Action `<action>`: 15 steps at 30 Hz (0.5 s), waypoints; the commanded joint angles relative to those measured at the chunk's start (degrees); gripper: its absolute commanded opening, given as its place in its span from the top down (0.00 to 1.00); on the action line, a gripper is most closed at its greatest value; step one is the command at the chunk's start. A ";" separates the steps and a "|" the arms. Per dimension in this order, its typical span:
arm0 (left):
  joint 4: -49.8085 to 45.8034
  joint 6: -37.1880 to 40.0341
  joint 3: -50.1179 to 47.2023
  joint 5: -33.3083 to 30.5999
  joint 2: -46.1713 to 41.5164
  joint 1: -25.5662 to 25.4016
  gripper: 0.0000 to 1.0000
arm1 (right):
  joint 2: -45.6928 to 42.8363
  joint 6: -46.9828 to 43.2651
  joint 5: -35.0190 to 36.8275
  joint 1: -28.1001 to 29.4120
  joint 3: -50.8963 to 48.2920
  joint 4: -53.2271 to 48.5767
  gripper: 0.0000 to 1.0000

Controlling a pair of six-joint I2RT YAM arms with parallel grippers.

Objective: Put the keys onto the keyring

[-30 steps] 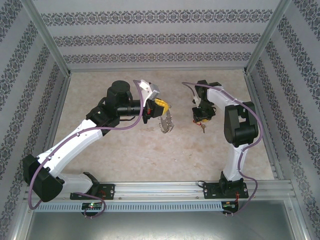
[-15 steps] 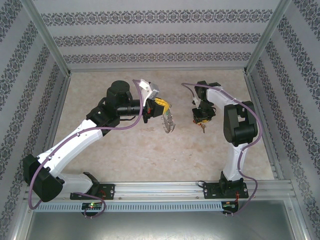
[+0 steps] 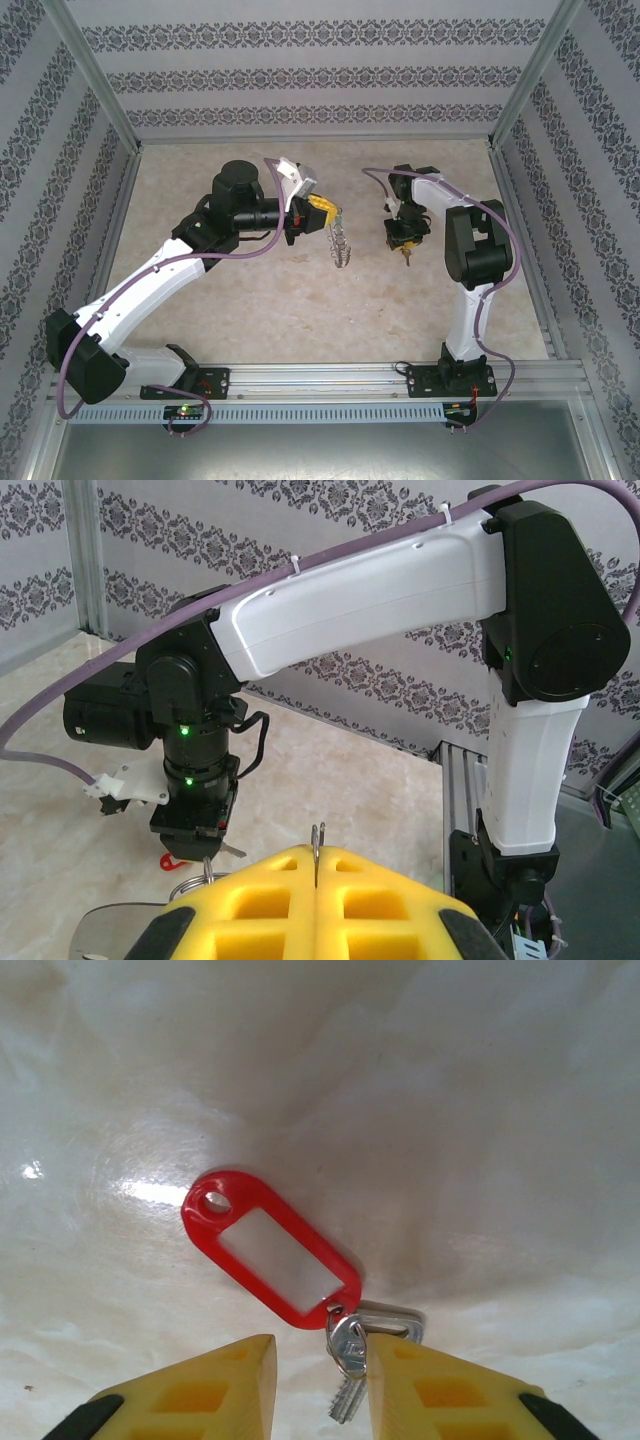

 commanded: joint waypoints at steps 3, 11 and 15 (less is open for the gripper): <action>4.53 -1.21 0.77 1.34 -0.19 0.81 1.00 | 0.83 -0.64 1.27 -0.66 0.46 -0.90 0.71; 4.84 -1.51 0.93 1.97 0.09 1.20 1.00 | 0.82 -0.65 1.21 -1.04 0.26 -0.85 0.74; 5.56 -2.10 0.56 2.19 0.03 1.70 1.00 | 0.91 -0.52 1.12 -1.18 -0.22 -0.71 0.75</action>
